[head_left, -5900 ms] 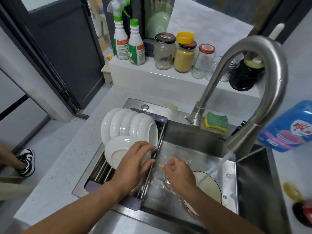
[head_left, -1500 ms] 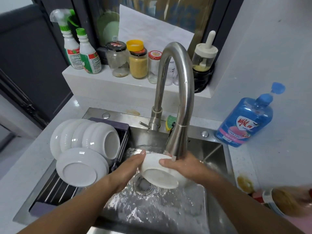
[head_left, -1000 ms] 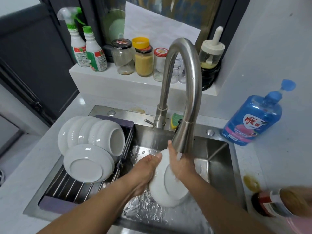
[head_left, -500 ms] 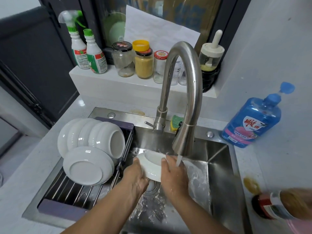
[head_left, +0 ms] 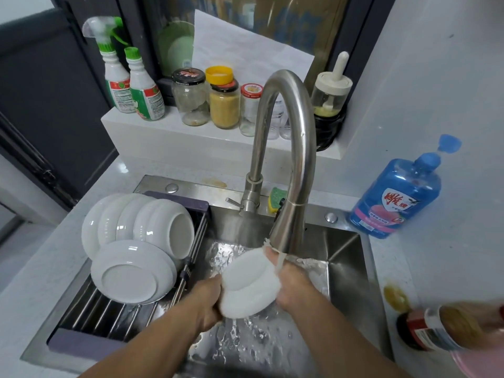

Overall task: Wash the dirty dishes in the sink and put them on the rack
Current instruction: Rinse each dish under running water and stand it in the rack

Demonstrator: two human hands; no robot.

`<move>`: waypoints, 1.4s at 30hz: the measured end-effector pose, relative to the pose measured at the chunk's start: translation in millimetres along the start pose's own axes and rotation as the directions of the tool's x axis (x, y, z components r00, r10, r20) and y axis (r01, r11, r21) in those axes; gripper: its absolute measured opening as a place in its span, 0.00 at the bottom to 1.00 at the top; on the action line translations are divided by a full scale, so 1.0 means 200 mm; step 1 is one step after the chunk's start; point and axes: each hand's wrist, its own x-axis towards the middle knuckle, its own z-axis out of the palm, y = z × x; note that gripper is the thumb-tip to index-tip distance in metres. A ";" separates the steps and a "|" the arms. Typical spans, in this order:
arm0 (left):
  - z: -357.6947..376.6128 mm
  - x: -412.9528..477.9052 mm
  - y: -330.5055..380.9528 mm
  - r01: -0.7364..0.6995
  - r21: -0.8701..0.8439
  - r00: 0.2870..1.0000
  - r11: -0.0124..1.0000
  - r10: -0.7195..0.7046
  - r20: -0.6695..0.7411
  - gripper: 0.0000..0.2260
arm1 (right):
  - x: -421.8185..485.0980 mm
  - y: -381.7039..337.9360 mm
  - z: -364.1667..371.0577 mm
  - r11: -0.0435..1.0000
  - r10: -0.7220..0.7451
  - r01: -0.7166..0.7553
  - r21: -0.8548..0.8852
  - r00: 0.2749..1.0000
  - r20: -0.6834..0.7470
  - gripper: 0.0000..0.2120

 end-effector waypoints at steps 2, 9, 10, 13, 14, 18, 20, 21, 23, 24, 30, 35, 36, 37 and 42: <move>0.07 -0.02 -0.02 -0.111 0.262 0.993 0.959 0.119 -0.015 0.18 | -0.05 0.03 0.02 0.997 -0.080 0.078 -0.030 0.993 -0.088 0.11; 0.32 0.03 0.06 -0.332 0.274 0.899 0.902 0.215 0.382 0.18 | -0.23 0.12 0.07 0.957 -0.258 0.217 -0.192 0.940 -0.222 0.07; 0.33 0.05 0.07 -0.330 0.286 0.896 0.900 0.203 0.394 0.15 | -0.25 0.12 0.06 0.951 -0.276 0.234 -0.199 0.937 -0.215 0.06; 0.33 0.10 0.10 -0.332 0.284 0.889 0.899 0.198 0.414 0.12 | -0.31 0.10 0.01 0.923 -0.358 0.320 -0.212 0.917 -0.173 0.06; 0.33 0.11 0.10 -0.312 0.289 0.898 0.905 0.182 0.401 0.10 | -0.32 0.10 0.00 0.915 -0.379 0.344 -0.210 0.913 -0.153 0.05; 0.31 0.12 0.10 -0.128 0.279 0.970 0.952 0.061 0.235 0.25 | -0.34 0.09 -0.02 0.897 -0.419 0.393 -0.202 0.902 -0.107 0.06; 0.28 0.15 0.08 -0.096 0.269 0.985 0.958 0.052 0.164 0.31 | -0.34 0.10 -0.01 0.910 -0.402 0.384 -0.153 0.910 -0.102 0.06; 0.26 0.16 0.07 -0.084 0.255 0.992 0.963 0.057 0.111 0.32 | -0.33 0.11 -0.01 0.919 -0.387 0.375 -0.119 0.916 -0.102 0.07; 0.22 0.20 0.02 -0.055 0.221 0.998 0.974 0.059 -0.010 0.31 | -0.34 0.12 0.00 0.930 -0.367 0.364 -0.047 0.925 -0.103 0.11; 0.20 0.21 0.00 -0.055 0.211 0.996 0.976 0.069 -0.060 0.32 | -0.34 0.13 0.01 0.934 -0.355 0.356 -0.010 0.928 -0.114 0.11; 0.14 0.26 -0.19 -0.382 0.469 0.909 0.796 0.416 0.032 0.27 | -0.30 0.11 0.02 0.932 -0.330 0.355 0.065 0.911 -0.248 0.08; 0.16 0.12 -0.27 -0.681 0.462 0.732 0.568 0.507 0.456 0.27 | -0.21 0.07 -0.01 0.946 -0.265 0.307 0.101 0.917 -0.299 0.07; 0.15 0.11 -0.27 -0.708 0.453 0.705 0.542 0.510 0.492 0.27 | -0.20 0.06 -0.01 0.948 -0.258 0.301 0.104 0.918 -0.302 0.07; 0.14 0.09 -0.26 -0.721 0.434 0.691 0.540 0.513 0.509 0.27 | -0.19 0.06 -0.01 0.948 -0.256 0.299 0.105 0.918 -0.302 0.08; 0.15 0.13 -0.20 -0.590 0.292 0.798 0.753 0.489 0.353 0.27 | -0.21 0.08 0.03 0.931 -0.312 0.352 0.099 0.906 -0.288 0.08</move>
